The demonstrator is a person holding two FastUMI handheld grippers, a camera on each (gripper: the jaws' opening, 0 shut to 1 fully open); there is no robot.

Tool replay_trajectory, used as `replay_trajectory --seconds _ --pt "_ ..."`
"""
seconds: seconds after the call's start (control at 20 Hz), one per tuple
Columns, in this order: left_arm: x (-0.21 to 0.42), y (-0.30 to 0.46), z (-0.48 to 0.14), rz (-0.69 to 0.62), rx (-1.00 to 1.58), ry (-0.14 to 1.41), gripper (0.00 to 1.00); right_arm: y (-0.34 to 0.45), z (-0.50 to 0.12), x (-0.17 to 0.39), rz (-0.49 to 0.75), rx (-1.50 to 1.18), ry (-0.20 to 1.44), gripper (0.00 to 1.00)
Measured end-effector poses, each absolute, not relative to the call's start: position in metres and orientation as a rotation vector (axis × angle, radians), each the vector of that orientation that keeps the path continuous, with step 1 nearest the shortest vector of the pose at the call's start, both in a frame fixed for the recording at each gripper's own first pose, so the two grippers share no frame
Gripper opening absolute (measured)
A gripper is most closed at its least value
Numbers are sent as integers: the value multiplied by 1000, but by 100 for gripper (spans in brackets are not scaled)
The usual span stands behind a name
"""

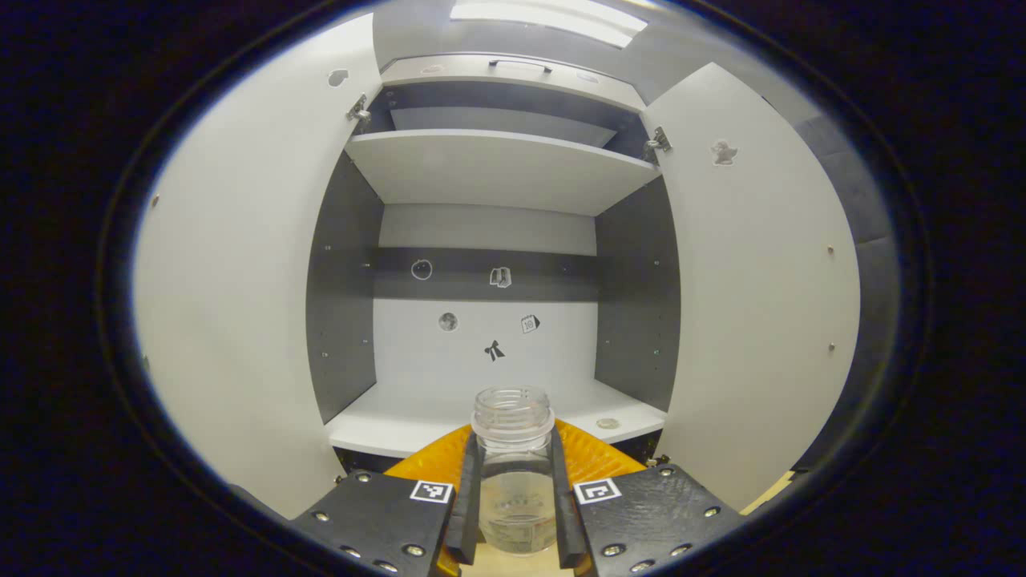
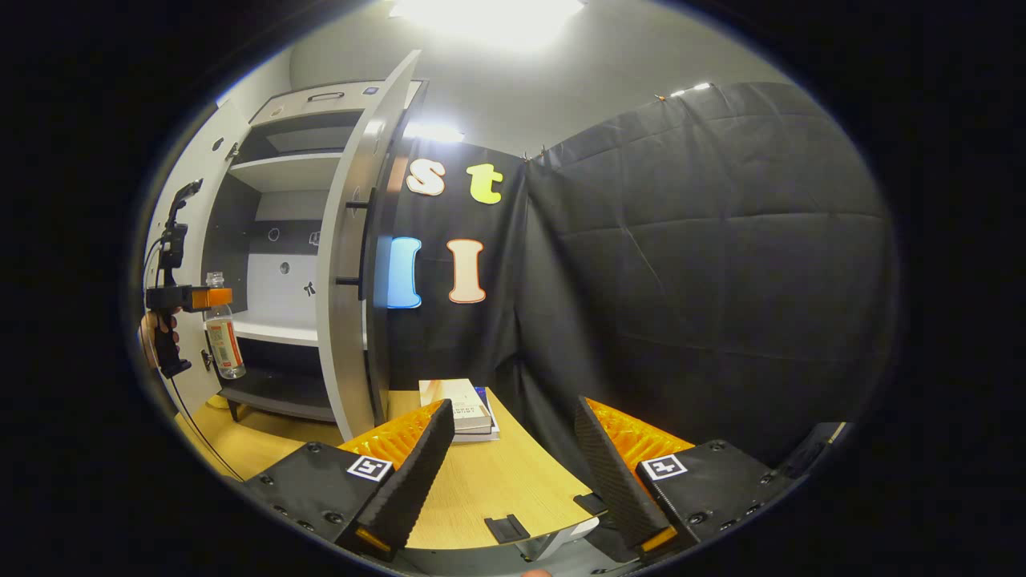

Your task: Grasp the bottle in the cabinet with the left hand and place it on the coaster, then close the right door with the right hand and the left door with the left hand.

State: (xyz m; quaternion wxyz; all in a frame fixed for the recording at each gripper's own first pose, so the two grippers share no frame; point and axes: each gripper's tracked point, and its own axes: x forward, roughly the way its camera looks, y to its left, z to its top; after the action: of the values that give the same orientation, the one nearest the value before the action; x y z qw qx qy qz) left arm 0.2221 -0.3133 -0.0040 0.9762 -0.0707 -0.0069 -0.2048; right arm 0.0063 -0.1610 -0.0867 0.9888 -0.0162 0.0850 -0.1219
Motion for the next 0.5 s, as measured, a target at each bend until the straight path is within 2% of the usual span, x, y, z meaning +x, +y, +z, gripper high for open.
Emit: replay_trajectory --seconds 0.1,0.2,0.25,0.3,0.4,0.5 --pt "214 -310 -16 -411 -151 -10 40 -158 -85 4 -234 -24 157 94" --pt "204 -307 -31 -413 -156 -2 40 -153 -86 3 -227 -19 154 94" --pt "199 -305 -38 -412 -154 2 40 -151 -88 3 -224 -19 159 97" --pt "195 -304 -45 -413 -154 4 40 -149 -89 2 -219 -19 163 94" --pt "187 -303 -55 -420 -157 3 39 -146 -91 -3 -211 -21 169 94" --pt "178 -302 -66 -429 -169 2 39 -144 -94 -8 -211 -28 176 97"
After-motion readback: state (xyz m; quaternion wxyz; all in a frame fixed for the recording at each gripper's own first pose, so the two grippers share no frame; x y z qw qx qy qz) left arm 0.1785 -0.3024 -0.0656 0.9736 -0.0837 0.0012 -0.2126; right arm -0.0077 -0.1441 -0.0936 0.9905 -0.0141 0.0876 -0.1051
